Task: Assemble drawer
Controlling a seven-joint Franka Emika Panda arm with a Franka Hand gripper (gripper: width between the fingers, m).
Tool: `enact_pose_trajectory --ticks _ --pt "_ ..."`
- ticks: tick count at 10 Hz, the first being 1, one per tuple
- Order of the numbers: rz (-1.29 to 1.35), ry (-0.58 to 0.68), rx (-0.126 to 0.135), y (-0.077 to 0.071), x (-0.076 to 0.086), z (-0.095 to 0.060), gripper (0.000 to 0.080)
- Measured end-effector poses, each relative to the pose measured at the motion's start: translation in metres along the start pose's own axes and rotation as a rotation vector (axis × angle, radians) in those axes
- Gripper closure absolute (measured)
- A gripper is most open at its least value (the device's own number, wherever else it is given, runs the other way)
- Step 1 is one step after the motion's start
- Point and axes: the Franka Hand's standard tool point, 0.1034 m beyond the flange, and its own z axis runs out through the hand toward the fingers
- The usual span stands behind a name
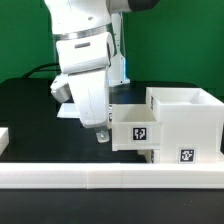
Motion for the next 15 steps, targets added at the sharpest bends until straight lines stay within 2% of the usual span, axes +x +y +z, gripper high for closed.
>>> enact_pose_trajectory --ticks 2,5,9,12,13,14,15 --pt "-0.001 0.006 0.007 -0.001 0.005 0.004 0.0151" --pt "0.037 -0.002 0.011 0.006 0.017 0.003 0.0151" --pt "0.003 -0.035 0.009 0.007 0.024 0.005 0.0151" --pt "0.005 -0.036 0.010 0.006 0.022 0.006 0.0151" --pt "-0.001 -0.036 0.009 0.006 0.022 0.006 0.0151" --pt "-0.043 -0.036 -0.018 0.010 0.023 0.005 0.0151" --pt "-0.065 -0.033 -0.017 0.010 0.026 0.006 0.0151"
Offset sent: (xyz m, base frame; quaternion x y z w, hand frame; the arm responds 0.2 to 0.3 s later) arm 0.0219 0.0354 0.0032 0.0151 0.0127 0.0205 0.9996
